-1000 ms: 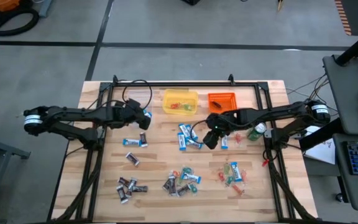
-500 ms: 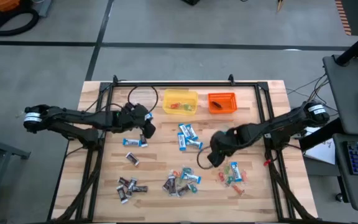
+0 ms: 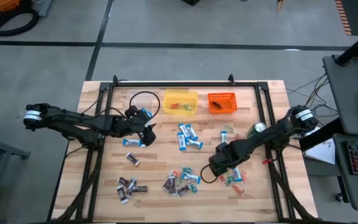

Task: Sort candy
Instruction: Put the green gummy into the yellow bin

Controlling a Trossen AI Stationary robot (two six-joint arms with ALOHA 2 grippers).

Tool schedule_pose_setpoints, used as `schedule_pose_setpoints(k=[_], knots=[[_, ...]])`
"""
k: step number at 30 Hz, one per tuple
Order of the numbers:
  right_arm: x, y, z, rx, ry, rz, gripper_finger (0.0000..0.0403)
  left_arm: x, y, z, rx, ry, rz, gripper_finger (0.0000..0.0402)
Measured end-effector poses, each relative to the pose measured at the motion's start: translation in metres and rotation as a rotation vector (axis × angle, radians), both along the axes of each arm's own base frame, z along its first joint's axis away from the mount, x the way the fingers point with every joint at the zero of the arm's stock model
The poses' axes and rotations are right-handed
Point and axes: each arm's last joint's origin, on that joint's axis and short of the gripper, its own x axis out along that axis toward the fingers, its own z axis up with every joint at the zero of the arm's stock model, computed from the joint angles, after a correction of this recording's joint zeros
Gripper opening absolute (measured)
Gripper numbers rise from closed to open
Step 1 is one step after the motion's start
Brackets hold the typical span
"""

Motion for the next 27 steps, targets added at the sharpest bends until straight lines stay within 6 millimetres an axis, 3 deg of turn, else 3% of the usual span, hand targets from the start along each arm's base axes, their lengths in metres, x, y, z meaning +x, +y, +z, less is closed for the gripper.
schedule_pose_setpoints(k=[7, 18, 27], knots=[[0.004, 0.003, -0.018, 0.001, 0.064, 0.018, 0.016, 0.0, 0.0, 0.0, 0.012, 0.009, -0.01, 0.0162], [0.005, 0.002, -0.017, -0.021, 0.041, 0.062, 0.0021, 0.0, 0.0, 0.0, 0.013, 0.007, -0.007, 0.0162], [0.001, -0.004, 0.007, -0.071, -0.08, 0.105, 0.0013, 0.001, -0.008, -0.001, -0.04, 0.006, -0.08, 0.0162]])
